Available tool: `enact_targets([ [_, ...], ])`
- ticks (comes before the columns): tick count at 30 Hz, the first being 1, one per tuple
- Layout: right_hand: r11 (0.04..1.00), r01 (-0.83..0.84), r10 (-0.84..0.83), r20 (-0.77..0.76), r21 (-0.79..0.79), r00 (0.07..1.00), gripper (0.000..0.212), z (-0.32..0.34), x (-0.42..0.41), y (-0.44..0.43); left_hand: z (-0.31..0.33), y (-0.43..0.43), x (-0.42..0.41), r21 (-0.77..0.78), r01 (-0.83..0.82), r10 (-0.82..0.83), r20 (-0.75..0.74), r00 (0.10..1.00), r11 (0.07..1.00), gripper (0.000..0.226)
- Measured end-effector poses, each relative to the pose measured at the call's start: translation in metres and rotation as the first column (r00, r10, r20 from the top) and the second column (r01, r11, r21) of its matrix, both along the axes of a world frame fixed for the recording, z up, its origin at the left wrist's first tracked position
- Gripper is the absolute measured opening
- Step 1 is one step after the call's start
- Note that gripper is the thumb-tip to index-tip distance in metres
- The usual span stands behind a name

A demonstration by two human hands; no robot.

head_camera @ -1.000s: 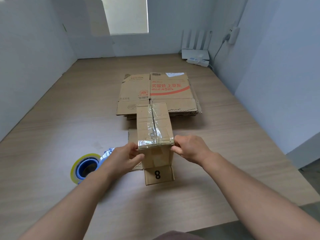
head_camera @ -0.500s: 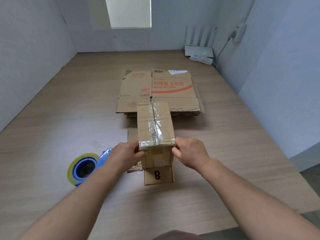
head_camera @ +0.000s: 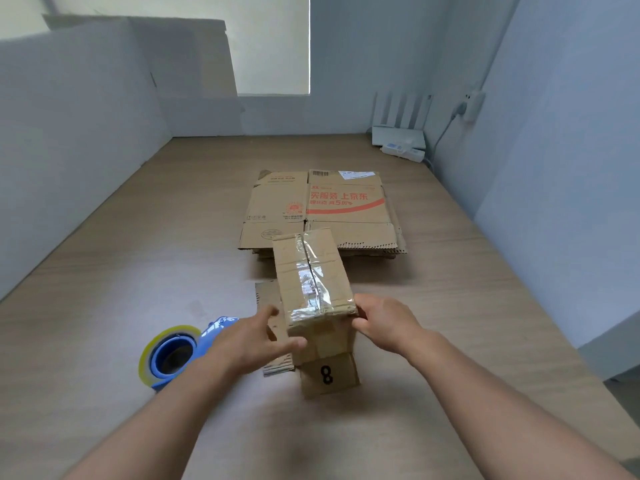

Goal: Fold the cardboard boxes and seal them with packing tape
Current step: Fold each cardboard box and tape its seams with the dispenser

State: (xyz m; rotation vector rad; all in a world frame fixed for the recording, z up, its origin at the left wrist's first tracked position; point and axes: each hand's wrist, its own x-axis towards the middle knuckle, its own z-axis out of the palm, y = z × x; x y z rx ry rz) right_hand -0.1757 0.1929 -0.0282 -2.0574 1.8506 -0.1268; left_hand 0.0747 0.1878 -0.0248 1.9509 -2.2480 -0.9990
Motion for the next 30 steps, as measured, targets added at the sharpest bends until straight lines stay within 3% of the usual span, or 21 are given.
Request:
enact_targets([
  [3,0.994,-0.009,0.006,0.031,0.107,1.000,0.032,0.013,-0.039,0.000,0.016,-0.002,0.003,-0.045,-0.137,0.119,-0.282,0.952,0.990,0.108],
  [5,0.993,0.026,-0.021,-0.045,0.114,0.999,0.018,0.019,-0.062,-0.003,0.025,-0.008,-0.004,-0.091,-0.240,0.192,-0.365,0.911,0.967,0.105],
  [7,0.995,0.090,-0.084,-0.128,0.045,0.988,0.001,0.022,-0.076,-0.009,0.028,-0.014,-0.017,-0.064,-0.296,0.251,-0.383,0.889,0.953,0.098],
  [10,0.973,0.220,-0.227,-0.130,-0.068,0.965,0.016,0.022,-0.081,-0.018,0.020,-0.018,-0.042,-0.052,-0.315,0.286,-0.300,0.910,0.948,0.080],
  [12,0.930,0.359,-0.354,0.067,-0.075,0.933,0.036,0.018,-0.080,-0.020,0.015,-0.017,-0.057,-0.065,-0.376,0.352,-0.235,0.906,0.924,0.073],
  [14,0.866,0.499,-0.466,0.345,-0.010,0.815,0.047,0.014,-0.080,-0.017,0.011,-0.014,-0.072,-0.086,-0.448,0.426,-0.192,0.884,0.890,0.073],
  [16,0.844,0.534,-0.487,0.496,0.053,0.719,0.059,0.010,-0.080,-0.012,0.006,-0.009,-0.085,-0.049,-0.495,0.479,-0.189,0.857,0.867,0.075],
  [20,0.905,0.419,-0.404,0.443,0.068,0.800,0.072,0.006,-0.085,-0.012,0.005,-0.002,-0.098,0.084,-0.418,0.426,-0.193,0.884,0.905,0.094],
  [23,0.949,0.299,-0.311,0.474,0.103,0.824,0.069,0.011,-0.089,-0.022,0.014,-0.007,-0.085,-0.032,-0.271,0.270,-0.036,0.962,0.962,0.132],
  [27,0.971,0.168,-0.233,0.498,0.172,0.835,0.075,0.011,-0.072,-0.042,0.028,0.005,-0.071,0.065,-0.159,0.161,-0.042,0.986,0.985,0.124],
  [30,0.946,0.280,-0.324,0.435,0.165,0.840,0.095,0.007,-0.049,-0.058,0.031,0.027,-0.060,0.117,-0.111,0.124,-0.113,0.986,0.987,0.120],
])
